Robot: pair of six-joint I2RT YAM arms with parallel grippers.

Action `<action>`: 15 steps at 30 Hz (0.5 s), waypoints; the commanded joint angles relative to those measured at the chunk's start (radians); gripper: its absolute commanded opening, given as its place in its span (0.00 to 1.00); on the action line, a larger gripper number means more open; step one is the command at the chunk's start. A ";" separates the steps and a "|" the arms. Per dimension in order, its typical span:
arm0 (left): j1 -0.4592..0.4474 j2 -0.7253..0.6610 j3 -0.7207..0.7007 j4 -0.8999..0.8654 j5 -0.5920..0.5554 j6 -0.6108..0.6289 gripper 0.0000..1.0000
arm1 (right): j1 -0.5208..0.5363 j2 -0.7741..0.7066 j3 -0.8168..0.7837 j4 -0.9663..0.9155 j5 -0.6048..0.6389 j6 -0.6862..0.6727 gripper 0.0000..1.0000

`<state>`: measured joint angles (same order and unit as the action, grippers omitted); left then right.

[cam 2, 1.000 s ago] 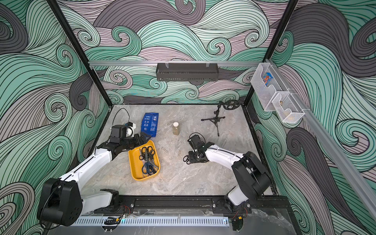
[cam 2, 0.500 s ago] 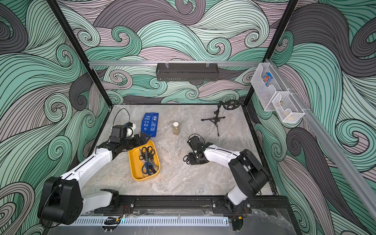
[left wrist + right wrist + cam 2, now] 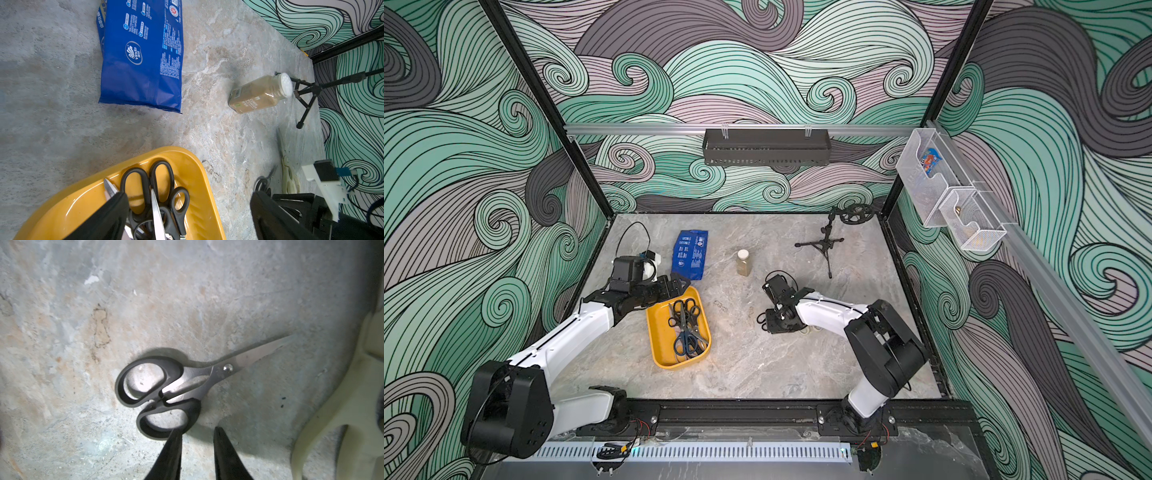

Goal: Put the scissors into the storage box
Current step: Pick up the scissors from the center of the board.

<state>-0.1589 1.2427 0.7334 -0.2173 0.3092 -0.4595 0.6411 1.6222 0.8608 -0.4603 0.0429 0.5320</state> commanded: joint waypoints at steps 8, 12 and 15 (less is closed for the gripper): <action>-0.004 0.017 0.050 -0.030 -0.023 0.030 0.95 | 0.017 0.014 0.036 -0.011 0.004 0.019 0.35; -0.004 0.016 0.049 -0.031 -0.028 0.030 0.95 | 0.025 0.036 0.043 -0.011 0.015 0.019 0.36; -0.004 0.017 0.048 -0.036 -0.032 0.033 0.95 | 0.028 0.056 0.045 -0.011 0.032 0.022 0.36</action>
<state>-0.1589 1.2545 0.7422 -0.2317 0.2943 -0.4515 0.6628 1.6539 0.8879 -0.4587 0.0525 0.5404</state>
